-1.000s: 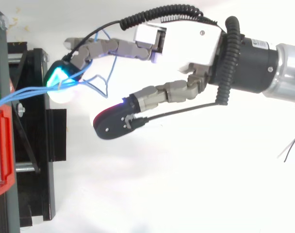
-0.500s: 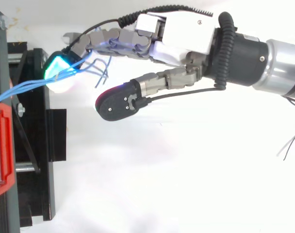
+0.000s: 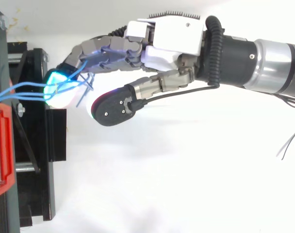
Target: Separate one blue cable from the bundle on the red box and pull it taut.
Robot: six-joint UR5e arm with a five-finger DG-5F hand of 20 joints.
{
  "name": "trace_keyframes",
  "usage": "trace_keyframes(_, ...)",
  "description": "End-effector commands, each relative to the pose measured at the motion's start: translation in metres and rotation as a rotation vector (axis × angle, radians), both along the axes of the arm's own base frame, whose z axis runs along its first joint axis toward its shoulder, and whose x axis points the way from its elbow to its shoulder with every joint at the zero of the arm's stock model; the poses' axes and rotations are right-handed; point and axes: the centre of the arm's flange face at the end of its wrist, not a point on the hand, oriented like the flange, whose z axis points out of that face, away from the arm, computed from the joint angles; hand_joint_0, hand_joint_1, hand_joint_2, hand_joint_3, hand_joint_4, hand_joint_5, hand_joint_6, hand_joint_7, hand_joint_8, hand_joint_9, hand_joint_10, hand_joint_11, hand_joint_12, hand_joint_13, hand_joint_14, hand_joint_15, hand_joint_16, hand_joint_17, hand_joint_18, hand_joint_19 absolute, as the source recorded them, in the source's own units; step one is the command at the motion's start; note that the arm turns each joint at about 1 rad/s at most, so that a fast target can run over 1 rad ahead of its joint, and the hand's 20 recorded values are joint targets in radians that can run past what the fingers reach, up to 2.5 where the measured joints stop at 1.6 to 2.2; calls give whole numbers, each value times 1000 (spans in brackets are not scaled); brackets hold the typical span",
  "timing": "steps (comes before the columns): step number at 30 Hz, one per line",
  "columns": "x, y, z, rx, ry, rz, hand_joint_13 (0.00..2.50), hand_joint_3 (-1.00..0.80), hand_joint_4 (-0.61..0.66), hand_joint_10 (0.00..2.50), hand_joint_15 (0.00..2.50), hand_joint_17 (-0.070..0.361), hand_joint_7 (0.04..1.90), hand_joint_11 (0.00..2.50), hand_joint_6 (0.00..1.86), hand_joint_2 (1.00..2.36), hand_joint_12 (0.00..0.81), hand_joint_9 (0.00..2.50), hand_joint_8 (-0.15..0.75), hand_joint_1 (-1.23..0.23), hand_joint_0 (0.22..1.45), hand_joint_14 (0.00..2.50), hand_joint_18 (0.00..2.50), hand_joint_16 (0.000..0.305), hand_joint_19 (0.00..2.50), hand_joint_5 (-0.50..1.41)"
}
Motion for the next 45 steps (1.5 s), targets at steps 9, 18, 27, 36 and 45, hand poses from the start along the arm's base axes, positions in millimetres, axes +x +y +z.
trace_keyframes(9, 5, -13, 24, 17, 34, 38, 301, -477, 219, 7, 167, 122, 991, 161, 504, 1002, 297, 432, 218, -665, 562, 7, 215, 54, 163, -152)
trace_keyframes(18, 10, -24, 43, 14, 35, 21, 318, -433, 223, 9, 182, 119, 1121, 177, 503, 1006, 293, 453, 217, -665, 582, 8, 232, 53, 174, -124)
trace_keyframes(27, 8, -34, 57, 12, 84, 10, 338, -462, 233, 8, 202, 118, 1138, 187, 503, 1003, 293, 484, 222, -645, 568, 9, 255, 53, 203, -114)
trace_keyframes(36, -3, -32, 25, -41, 100, -11, 341, -484, 229, 7, 196, 119, 1031, 178, 504, 1001, 301, 481, 226, -622, 550, 9, 262, 53, 209, -133)
trace_keyframes(45, 2, -35, 10, -33, -92, -20, 342, -475, 233, 7, 201, 118, 1123, 176, 504, 1002, 299, 484, 227, -625, 553, 9, 267, 53, 216, -120)
